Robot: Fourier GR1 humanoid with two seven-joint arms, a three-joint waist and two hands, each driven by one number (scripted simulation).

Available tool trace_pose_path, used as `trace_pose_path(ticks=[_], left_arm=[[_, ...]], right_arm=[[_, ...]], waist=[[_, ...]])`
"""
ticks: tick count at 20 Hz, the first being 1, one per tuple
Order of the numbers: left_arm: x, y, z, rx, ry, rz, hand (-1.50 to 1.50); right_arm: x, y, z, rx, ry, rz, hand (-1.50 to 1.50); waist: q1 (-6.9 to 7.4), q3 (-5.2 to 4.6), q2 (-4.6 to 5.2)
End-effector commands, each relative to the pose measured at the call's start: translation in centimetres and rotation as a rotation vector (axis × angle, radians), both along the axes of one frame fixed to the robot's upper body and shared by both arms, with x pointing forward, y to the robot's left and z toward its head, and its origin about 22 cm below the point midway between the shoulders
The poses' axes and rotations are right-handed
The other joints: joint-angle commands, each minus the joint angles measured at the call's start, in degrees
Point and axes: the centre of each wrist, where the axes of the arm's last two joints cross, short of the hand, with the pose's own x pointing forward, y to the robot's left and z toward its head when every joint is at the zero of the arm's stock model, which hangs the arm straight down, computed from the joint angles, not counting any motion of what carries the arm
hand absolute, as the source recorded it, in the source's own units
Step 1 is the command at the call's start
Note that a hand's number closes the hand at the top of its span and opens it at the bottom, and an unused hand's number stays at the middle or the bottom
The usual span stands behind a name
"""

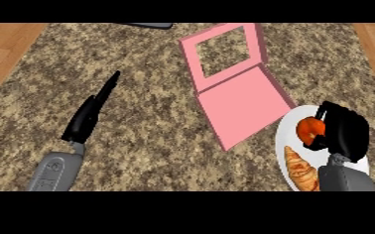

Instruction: Pick the squash from the plate and place it in the cardboard box

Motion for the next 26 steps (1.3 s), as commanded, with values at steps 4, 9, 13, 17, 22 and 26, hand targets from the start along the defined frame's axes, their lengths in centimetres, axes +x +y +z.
trace_pose_path(ticks=[4, 9, 13, 17, 22, 26], left_arm=[[0.2, -0.8, -0.3, 0.001, 0.018, -0.021, 0.0], [0.4, -0.7, -0.2, 0.0, 0.028, -0.016, 0.0], [0.9, -0.7, 0.1, -0.012, 0.024, -0.009, 0.0], [0.2, -1.1, -0.7, -0.004, 0.034, -0.002, 0.0], [0.2, 0.0, -1.2, -0.015, 0.034, 0.039, 0.0], [0.8, 0.2, -0.3, -0.015, 0.022, 0.051, 0.0]], right_arm=[[5.5, 5.2, 6.7, -0.011, -0.139, -0.264, 1.5], [8.3, 9.0, 12.2, -0.046, -0.193, -0.467, 1.5], [10.0, 13.3, 16.2, -0.093, -0.213, -0.624, 1.5], [10.7, 16.8, 18.6, -0.14, -0.142, -0.726, 1.5], [11.5, 18.4, 18.5, -0.139, -0.051, -0.761, 1.5], [12.2, 17.8, 18.8, -0.066, 0.015, -0.769, 1.5]], waist=[[1.68, 1.29, -0.42], [1.54, 1.51, -1.03], [1.49, 1.79, -0.89], [0.12, 2.06, -1.38], [-1.91, 2.24, -0.96], [-3.04, 2.37, -0.98]])
